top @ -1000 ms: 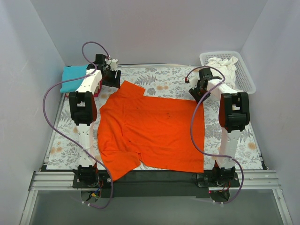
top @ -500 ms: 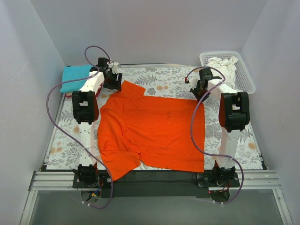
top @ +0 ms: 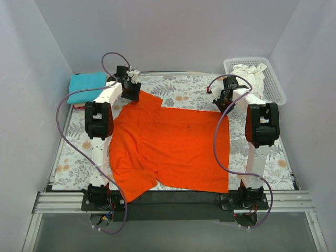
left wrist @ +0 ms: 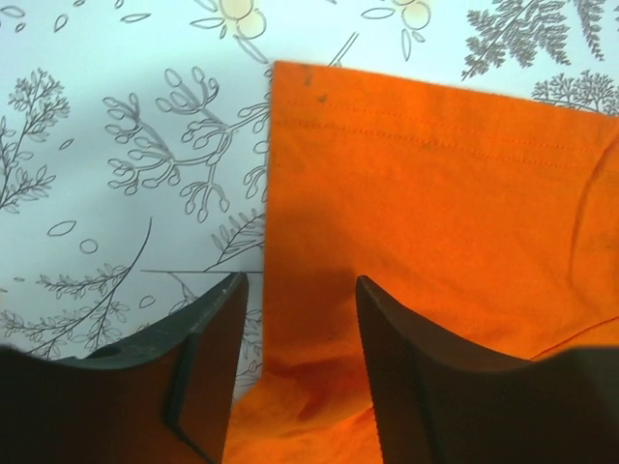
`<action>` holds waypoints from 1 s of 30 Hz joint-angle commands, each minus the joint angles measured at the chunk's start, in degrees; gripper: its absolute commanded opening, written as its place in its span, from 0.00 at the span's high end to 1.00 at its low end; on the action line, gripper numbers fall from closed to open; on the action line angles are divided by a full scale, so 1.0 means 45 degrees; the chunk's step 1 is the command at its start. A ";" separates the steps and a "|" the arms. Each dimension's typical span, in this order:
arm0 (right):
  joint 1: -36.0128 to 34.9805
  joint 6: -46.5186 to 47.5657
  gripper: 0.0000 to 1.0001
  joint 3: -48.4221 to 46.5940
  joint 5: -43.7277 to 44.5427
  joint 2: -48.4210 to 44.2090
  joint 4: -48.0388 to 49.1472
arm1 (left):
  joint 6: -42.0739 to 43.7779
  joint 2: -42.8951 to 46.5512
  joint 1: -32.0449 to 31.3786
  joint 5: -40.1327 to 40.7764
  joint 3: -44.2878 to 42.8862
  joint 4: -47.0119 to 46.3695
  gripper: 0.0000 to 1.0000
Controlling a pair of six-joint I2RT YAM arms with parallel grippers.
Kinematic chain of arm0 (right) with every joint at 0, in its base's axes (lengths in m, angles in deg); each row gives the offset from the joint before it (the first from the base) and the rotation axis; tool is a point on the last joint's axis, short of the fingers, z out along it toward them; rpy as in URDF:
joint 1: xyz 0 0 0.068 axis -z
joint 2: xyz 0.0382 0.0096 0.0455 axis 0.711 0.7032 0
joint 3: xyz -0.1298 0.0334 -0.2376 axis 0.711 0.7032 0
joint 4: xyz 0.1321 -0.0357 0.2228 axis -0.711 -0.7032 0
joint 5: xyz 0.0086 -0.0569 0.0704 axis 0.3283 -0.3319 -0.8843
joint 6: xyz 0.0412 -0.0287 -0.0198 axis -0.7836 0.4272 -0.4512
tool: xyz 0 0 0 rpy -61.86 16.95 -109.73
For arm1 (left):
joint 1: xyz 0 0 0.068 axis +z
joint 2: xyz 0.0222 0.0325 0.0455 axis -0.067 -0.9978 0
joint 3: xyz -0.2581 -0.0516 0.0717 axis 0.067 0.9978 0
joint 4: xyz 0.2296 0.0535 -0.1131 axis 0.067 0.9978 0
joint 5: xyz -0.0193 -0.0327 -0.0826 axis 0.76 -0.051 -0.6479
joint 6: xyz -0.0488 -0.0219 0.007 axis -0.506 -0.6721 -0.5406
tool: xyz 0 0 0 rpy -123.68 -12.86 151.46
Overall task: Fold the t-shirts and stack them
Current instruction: Flatten the tshirt out
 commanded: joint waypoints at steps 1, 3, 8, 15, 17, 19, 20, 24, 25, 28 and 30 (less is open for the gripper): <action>0.0048 0.0099 0.99 -0.0494 -0.0192 0.0071 -0.0248 | 0.0122 -0.0300 -0.0371 0.0198 0.0074 0.0244 0.56; 0.0029 0.0079 0.99 -0.0572 -0.0172 0.0052 -0.0287 | 0.0200 -0.0124 -0.0391 0.0178 0.0367 0.0244 0.57; -0.0010 0.0060 0.99 -0.0689 -0.0192 0.0051 -0.0287 | 0.0357 0.0033 -0.0469 0.0685 0.1032 0.0186 0.69; -0.0050 0.0021 0.99 -0.1215 -0.0211 0.0052 -0.0268 | -0.0171 -0.0454 -0.0295 0.1155 -0.0409 0.0282 1.00; -0.0069 0.0040 0.99 -0.1489 -0.0192 -0.0007 -0.0248 | -0.0229 -0.0553 -0.0177 0.1135 -0.1209 0.0361 1.00; -0.0069 -0.0018 0.99 -0.1995 -0.0211 -0.0104 -0.0190 | -0.0171 -0.0573 -0.0040 0.1174 -0.2226 0.0303 1.00; -0.0050 -0.0096 0.99 -0.2172 -0.0211 -0.0163 -0.0112 | -0.0113 -0.0515 -0.0001 0.1232 -0.2422 0.0206 1.00; -0.0030 -0.0155 0.99 -0.3227 -0.0406 -0.0144 -0.0053 | 0.0063 0.0071 0.0233 0.1195 -0.2308 -0.0788 1.00; -0.0011 -0.0136 0.99 -0.3364 -0.0426 -0.0124 -0.0072 | 0.0044 0.0226 0.0292 0.1233 -0.2055 -0.0965 1.00; -0.0030 0.0000 0.99 -0.3561 -0.0485 -0.0221 -0.0072 | -0.0228 0.0696 0.0584 0.0651 -0.1780 -0.1416 1.00; -0.0011 0.0157 0.99 -0.3269 -0.0485 -0.0416 -0.0072 | -0.0307 0.1086 0.0721 0.0162 -0.1644 -0.1416 1.00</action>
